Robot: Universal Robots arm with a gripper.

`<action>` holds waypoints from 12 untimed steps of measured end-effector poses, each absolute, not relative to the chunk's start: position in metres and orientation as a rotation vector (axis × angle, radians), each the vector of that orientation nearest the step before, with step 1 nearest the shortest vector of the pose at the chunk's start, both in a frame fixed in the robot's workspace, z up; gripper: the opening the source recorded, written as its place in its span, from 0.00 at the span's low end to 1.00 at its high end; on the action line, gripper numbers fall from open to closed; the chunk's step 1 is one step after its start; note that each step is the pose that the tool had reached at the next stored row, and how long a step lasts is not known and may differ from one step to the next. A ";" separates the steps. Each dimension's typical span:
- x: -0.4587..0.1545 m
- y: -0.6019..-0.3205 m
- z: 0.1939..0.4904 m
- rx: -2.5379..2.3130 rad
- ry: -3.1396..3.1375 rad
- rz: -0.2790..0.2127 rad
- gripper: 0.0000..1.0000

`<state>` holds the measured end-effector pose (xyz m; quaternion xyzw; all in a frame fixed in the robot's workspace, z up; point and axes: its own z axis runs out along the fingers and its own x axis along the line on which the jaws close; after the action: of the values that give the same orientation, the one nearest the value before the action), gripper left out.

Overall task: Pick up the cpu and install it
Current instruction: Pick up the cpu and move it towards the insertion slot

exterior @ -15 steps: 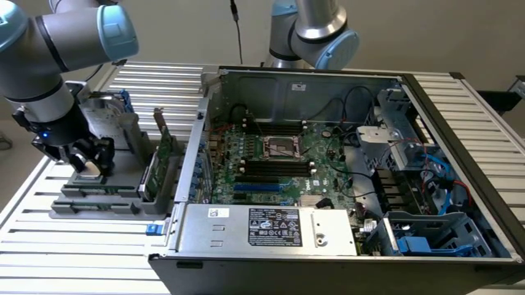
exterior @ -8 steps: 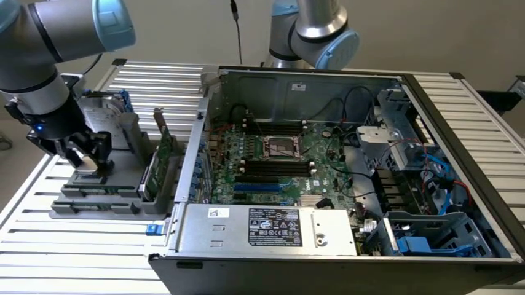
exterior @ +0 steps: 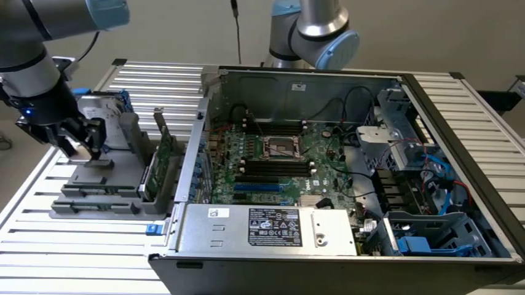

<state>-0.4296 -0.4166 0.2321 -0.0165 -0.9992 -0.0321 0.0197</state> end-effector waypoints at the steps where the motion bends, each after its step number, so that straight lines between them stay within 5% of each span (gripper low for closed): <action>1: -0.428 -0.416 0.237 -0.051 -3.100 -0.100 0.55; 12: -0.398 -0.416 0.287 -0.052 -3.090 -0.099 0.55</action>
<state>-0.3978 -0.4164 0.2867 -0.0167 -0.9990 -0.0321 0.0248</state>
